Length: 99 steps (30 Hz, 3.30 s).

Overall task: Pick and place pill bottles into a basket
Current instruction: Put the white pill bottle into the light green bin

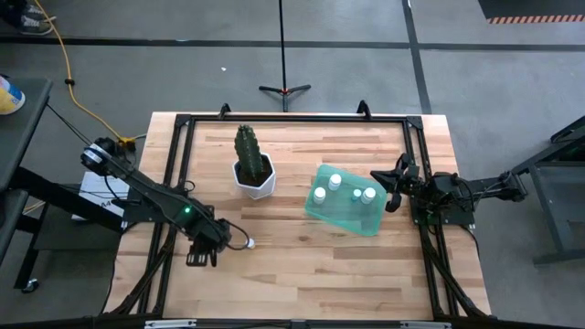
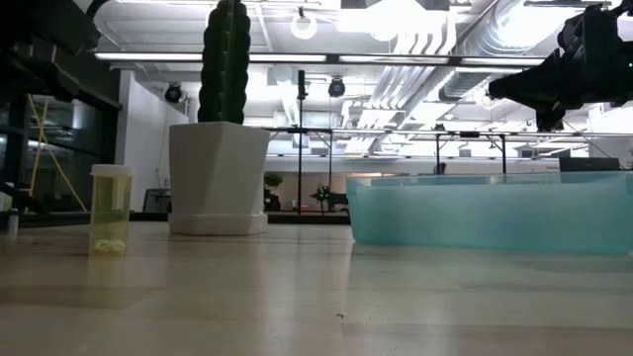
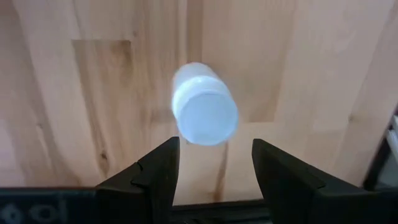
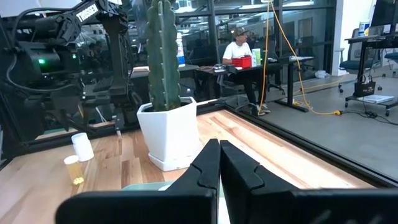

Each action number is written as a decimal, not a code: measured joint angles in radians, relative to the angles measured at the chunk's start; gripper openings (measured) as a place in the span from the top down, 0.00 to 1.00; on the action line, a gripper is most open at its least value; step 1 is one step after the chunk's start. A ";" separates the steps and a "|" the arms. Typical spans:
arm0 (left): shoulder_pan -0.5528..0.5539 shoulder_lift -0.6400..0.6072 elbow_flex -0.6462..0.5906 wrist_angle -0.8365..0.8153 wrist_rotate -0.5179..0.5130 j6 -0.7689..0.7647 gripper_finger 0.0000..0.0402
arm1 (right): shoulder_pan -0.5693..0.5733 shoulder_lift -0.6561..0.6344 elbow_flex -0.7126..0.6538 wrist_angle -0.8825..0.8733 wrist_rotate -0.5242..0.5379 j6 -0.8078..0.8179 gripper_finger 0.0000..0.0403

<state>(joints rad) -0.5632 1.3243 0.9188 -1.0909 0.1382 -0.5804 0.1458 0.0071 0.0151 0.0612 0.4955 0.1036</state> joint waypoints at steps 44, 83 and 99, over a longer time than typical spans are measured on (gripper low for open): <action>0.000 0.127 -0.072 0.131 -0.042 0.000 0.23 | 0.000 0.000 -0.001 0.002 0.000 0.010 1.00; 0.000 0.126 -0.070 0.166 -0.035 -0.034 0.44 | 0.000 0.000 -0.001 0.002 -0.001 0.008 1.00; 0.000 0.126 0.385 -0.086 -0.206 0.019 0.46 | 0.000 0.000 -0.001 0.002 -0.002 0.010 1.00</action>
<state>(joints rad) -0.5629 1.4506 1.3038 -1.1774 -0.0677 -0.5618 0.1457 0.0071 0.0139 0.0630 0.4938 0.1131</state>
